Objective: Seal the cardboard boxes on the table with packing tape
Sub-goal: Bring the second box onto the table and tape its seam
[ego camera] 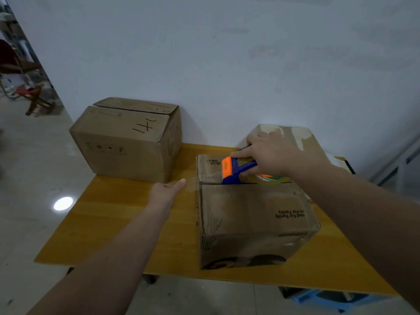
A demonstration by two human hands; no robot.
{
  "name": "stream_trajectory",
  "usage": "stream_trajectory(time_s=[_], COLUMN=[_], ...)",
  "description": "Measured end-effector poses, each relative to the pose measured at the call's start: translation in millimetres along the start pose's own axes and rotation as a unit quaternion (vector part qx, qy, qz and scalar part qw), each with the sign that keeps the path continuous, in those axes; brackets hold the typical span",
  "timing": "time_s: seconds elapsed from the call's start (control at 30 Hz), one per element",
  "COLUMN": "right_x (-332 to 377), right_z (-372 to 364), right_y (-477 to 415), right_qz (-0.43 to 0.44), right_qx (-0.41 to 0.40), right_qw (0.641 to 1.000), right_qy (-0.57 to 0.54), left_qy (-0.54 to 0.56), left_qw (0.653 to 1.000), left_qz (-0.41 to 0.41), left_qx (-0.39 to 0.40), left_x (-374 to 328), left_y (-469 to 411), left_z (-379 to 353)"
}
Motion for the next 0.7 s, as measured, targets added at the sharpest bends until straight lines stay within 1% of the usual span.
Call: stream_trajectory(time_s=[0.1, 0.2, 0.37, 0.53, 0.6, 0.7], right_x=[2.4, 3.8, 2.5, -0.1, -0.9, -2.3], right_z=[-8.7, -16.1, -26.5, -29.7, -30.3, -31.6], right_y=[-3.0, -5.8, -7.1, -6.7, -6.5, -7.4], right_qz=[0.000, -0.005, -0.011, -0.013, -0.015, -0.013], right_qx=[0.026, 0.046, 0.059, 0.055, 0.054, 0.052], right_qw=[1.000, 0.999, 0.998, 0.998, 0.998, 0.998], right_qy=[0.002, -0.011, -0.023, -0.034, -0.036, -0.040], left_qy=[-0.004, 0.002, -0.029, -0.048, -0.065, -0.131], left_qw=[1.000, 0.999, 0.995, 0.986, 0.984, 0.976], left_qz=[0.007, 0.037, 0.088, 0.137, 0.130, 0.116], left_qx=[-0.001, 0.013, 0.021, 0.088, 0.102, 0.130], left_x=[7.9, 19.5, 32.8, 48.6, 49.8, 51.9], left_y=[-3.7, -10.0, -16.9, -20.0, -19.7, -18.8], left_z=[-8.2, -17.7, -27.2, -42.6, -46.3, -45.4])
Point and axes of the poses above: each hand's wrist, its own y-axis away from the middle knuckle, its own z-axis out of the back of the hand, x = y × z, the point moved 6 cm from there along -y, towards the middle knuckle, and after that the axes turned 6 degrees about -x, right-handed, at the moved point
